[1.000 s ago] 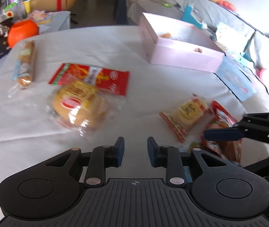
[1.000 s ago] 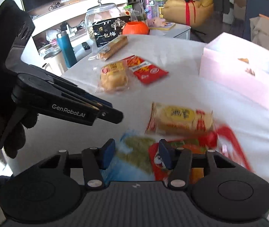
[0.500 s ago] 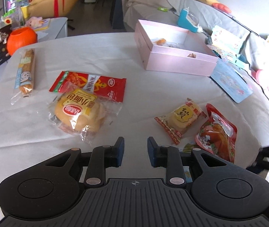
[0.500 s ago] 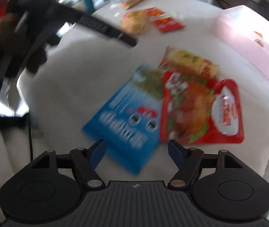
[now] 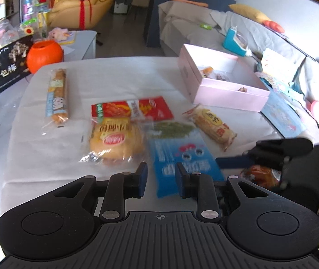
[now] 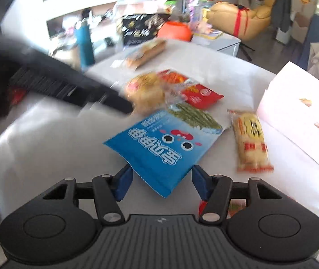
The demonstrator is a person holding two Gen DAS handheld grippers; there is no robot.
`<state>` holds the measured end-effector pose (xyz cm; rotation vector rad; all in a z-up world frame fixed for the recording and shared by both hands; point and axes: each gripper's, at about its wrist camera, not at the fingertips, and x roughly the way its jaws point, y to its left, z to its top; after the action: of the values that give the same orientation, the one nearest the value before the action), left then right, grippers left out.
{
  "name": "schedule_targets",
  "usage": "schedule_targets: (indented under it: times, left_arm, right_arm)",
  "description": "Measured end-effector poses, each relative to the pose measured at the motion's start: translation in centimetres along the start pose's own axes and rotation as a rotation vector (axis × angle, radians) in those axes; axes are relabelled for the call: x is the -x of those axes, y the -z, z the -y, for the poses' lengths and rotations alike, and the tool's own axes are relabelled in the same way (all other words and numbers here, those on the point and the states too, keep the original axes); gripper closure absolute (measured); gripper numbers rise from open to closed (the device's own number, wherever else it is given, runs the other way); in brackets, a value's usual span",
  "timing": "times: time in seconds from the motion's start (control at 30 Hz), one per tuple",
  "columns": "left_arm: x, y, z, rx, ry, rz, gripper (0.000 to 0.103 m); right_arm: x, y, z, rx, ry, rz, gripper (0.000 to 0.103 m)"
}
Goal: Organize snacks
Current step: 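Grasp the yellow small packet with left tool while right regrasps the red duck packet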
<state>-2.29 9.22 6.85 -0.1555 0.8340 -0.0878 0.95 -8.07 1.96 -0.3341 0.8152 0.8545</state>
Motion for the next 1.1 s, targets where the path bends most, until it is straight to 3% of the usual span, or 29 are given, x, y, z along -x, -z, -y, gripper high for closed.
schedule_targets:
  times: [0.07, 0.17, 0.3, 0.43, 0.53, 0.63, 0.73, 0.83, 0.97, 1.1]
  left_arm:
    - [-0.3, 0.1, -0.1, 0.002, 0.000, -0.011, 0.073]
    - [-1.2, -0.2, 0.5, -0.008, 0.004, -0.021, 0.073]
    - [-3.0, -2.0, 3.1, -0.032, 0.099, -0.030, 0.073]
    - [-6.9, -4.5, 5.4, 0.049, 0.166, -0.040, 0.073]
    - [-10.2, -6.0, 6.1, 0.133, 0.151, -0.058, 0.073]
    - [-13.2, -7.2, 6.7, 0.130, 0.061, -0.070, 0.070]
    - [-14.8, -7.4, 7.2, 0.100, 0.032, -0.063, 0.046]
    - [-15.2, -7.3, 8.3, 0.029, 0.007, -0.068, 0.045]
    - [-15.4, -6.7, 9.4, -0.068, -0.025, -0.055, 0.044]
    - [-14.5, -5.5, 9.7, -0.172, -0.038, -0.040, 0.056]
  right_arm:
    - [0.7, -0.2, 1.3, -0.058, -0.046, -0.004, 0.044]
    - [3.6, 0.8, 3.2, -0.087, -0.048, 0.065, 0.031]
    - [7.5, 3.0, 5.3, -0.107, 0.069, 0.152, 0.026]
    - [8.5, 5.0, 6.3, -0.117, 0.228, 0.180, 0.024]
    - [8.4, 6.0, 6.8, -0.168, 0.265, 0.164, 0.024]
    - [8.2, 7.2, 6.9, -0.206, 0.242, 0.106, 0.024]
    - [7.4, 8.3, 6.9, -0.230, 0.245, 0.031, 0.024]
    - [7.7, 10.1, 7.1, -0.261, 0.240, -0.023, 0.024]
    - [7.4, 11.4, 6.8, -0.313, 0.129, -0.045, 0.023]
    - [6.1, 10.2, 5.6, -0.233, 0.180, -0.014, 0.019]
